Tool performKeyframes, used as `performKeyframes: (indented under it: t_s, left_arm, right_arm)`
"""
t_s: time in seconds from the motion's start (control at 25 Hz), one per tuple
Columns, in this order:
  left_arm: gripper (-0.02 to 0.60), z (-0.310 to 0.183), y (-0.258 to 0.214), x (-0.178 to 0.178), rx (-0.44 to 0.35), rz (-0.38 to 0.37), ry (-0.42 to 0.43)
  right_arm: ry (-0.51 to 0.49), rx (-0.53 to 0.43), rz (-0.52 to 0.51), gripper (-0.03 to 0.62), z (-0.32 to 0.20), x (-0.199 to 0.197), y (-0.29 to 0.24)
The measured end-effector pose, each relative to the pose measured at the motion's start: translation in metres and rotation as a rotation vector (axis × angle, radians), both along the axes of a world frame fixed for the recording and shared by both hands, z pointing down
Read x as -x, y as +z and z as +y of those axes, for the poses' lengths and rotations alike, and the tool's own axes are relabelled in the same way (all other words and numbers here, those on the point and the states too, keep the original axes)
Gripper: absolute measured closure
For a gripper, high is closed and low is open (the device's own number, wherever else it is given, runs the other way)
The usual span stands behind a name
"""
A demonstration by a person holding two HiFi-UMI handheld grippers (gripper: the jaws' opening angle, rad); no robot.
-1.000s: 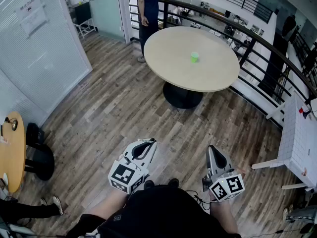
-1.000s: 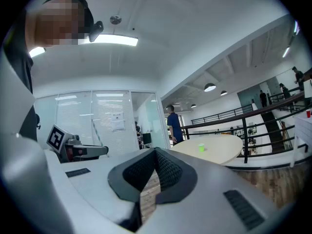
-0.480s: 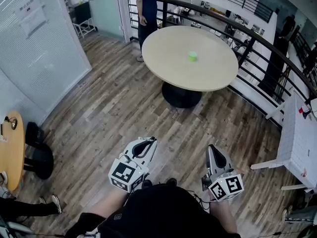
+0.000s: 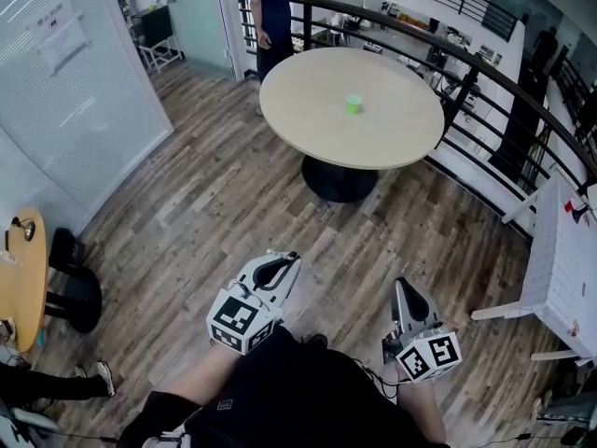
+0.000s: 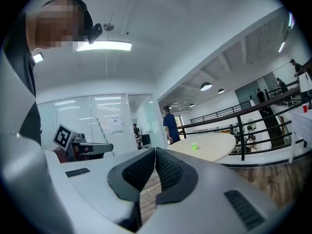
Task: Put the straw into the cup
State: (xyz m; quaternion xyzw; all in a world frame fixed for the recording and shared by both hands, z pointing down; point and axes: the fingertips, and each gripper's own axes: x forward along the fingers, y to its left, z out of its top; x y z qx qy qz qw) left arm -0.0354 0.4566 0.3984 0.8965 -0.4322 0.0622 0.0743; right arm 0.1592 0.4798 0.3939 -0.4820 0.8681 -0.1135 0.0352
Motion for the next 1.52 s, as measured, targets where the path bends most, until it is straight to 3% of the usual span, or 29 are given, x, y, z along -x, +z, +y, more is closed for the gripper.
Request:
performKeyframes:
  t_s: [0.48, 0.84, 1.16, 1.52]
  left_arm:
    - [0.555, -0.055, 0.015, -0.007, 0.017, 0.003, 0.011]
    - [0.555, -0.193, 0.017, 0.012, -0.001, 0.024, 0.042]
    - [0.555, -0.305, 0.007, 0.053, -0.012, 0.03, 0.058]
    - [0.555, -0.376, 0.017, 0.081, 0.014, 0.015, 0.071]
  right_arm:
    - [0.036, 0.047, -0.013, 0.571, -0.047, -0.011, 0.02]
    - [0.143, 0.018, 0.006, 0.571, -0.18, -0.02, 0.001]
    - [0.109, 0.013, 0.007, 0.571, -0.299, 0.04, -0.008]
    - [0.074, 0.069, -0.002, 0.571, -0.374, 0.083, 0.014]
